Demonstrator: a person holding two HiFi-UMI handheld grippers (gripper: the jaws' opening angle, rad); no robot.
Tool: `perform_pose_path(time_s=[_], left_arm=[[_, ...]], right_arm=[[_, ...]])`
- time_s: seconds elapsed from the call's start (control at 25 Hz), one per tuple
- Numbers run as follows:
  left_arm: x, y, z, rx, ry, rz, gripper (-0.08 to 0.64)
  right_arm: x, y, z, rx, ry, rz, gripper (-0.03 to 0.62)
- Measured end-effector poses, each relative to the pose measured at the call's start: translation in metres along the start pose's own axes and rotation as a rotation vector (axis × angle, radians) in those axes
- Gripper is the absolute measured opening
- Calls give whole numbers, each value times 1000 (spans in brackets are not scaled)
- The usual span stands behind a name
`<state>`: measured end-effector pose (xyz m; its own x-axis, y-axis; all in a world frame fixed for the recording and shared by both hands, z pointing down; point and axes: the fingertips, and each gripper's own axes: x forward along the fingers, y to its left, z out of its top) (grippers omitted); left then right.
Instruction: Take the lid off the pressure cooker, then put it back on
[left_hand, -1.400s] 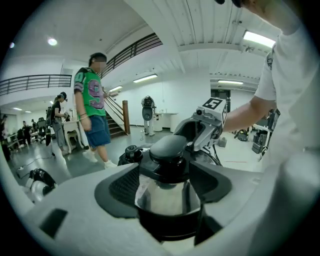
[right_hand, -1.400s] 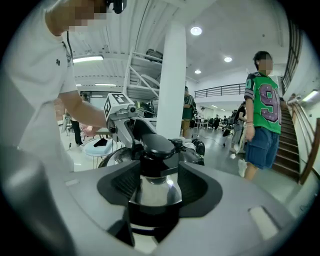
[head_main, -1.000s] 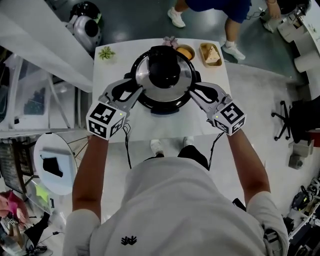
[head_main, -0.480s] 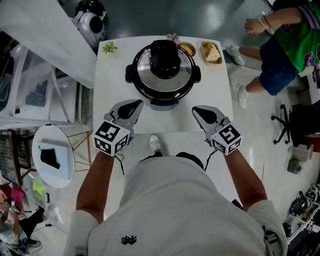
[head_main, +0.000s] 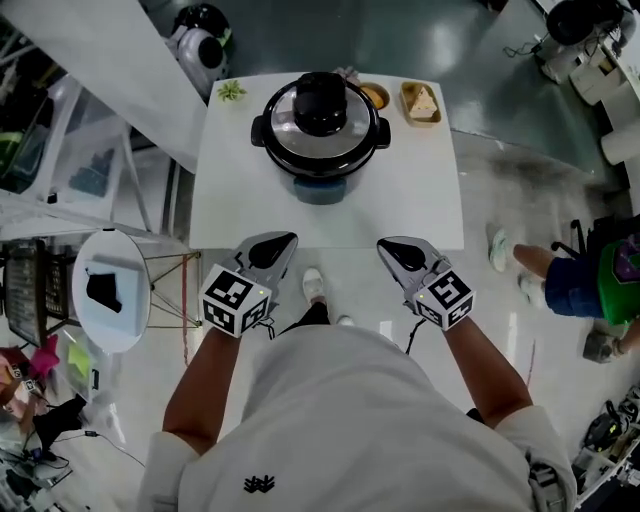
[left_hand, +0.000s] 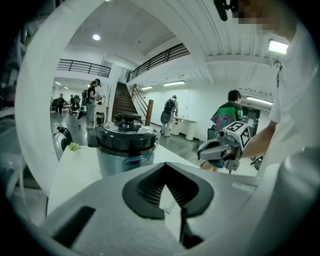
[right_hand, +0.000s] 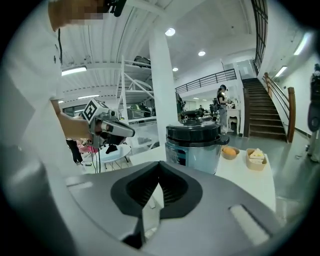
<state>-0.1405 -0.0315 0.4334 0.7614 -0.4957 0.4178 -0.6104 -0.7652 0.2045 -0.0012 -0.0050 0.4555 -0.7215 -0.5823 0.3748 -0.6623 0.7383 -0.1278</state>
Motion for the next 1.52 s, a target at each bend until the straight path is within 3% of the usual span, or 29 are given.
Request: perform_pose_path(time_s=[0.32, 0.6, 1.0, 1.52], left_arm=[[-27, -82, -39, -12, 36, 7, 8], [-52, -118, -53, -34, 39, 33, 8], [-73, -121, -40, 17, 29, -3, 8], [-115, -103, -62, -19, 37, -5, 8]], right_arm=[[-54, 53, -30, 9, -19, 35, 11], [-81, 81, -48, 32, -23, 46, 11], [-85, 104, -22, -4, -35, 14, 11], [-58, 139, -11, -12, -27, 17, 11]])
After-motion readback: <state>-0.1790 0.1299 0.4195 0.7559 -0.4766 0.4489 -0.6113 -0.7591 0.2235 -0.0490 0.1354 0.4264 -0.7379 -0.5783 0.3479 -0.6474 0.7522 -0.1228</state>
